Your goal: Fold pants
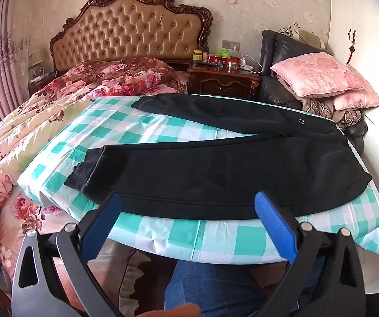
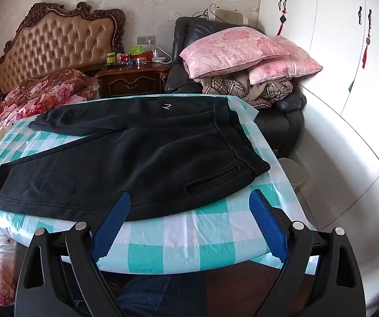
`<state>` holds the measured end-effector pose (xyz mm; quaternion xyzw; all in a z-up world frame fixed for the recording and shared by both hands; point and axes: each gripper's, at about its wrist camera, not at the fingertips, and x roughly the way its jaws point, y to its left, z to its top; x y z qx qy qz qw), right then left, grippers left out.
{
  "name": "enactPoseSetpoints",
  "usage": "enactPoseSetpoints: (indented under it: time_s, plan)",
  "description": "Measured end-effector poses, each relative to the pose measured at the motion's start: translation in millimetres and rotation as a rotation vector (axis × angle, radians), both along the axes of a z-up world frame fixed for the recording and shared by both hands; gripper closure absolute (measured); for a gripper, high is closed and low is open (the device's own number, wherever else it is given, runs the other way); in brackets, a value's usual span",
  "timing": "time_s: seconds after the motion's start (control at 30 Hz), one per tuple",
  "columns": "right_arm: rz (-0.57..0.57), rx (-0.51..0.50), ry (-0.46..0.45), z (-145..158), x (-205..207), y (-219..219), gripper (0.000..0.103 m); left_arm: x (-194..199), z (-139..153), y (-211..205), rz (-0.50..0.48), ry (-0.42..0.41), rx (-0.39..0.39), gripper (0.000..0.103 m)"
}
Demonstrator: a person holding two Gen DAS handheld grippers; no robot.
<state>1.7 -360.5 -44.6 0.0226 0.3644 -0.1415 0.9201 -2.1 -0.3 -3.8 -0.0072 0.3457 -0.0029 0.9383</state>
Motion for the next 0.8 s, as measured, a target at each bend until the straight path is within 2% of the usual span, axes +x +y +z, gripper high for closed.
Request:
enactPoseSetpoints:
  time_s: [0.8]
  plan:
    - [-0.001, 0.000, -0.001, -2.2, -0.5, -1.4, 0.015, 2.5, 0.5, 1.2, 0.003, 0.007, -0.006, 0.002]
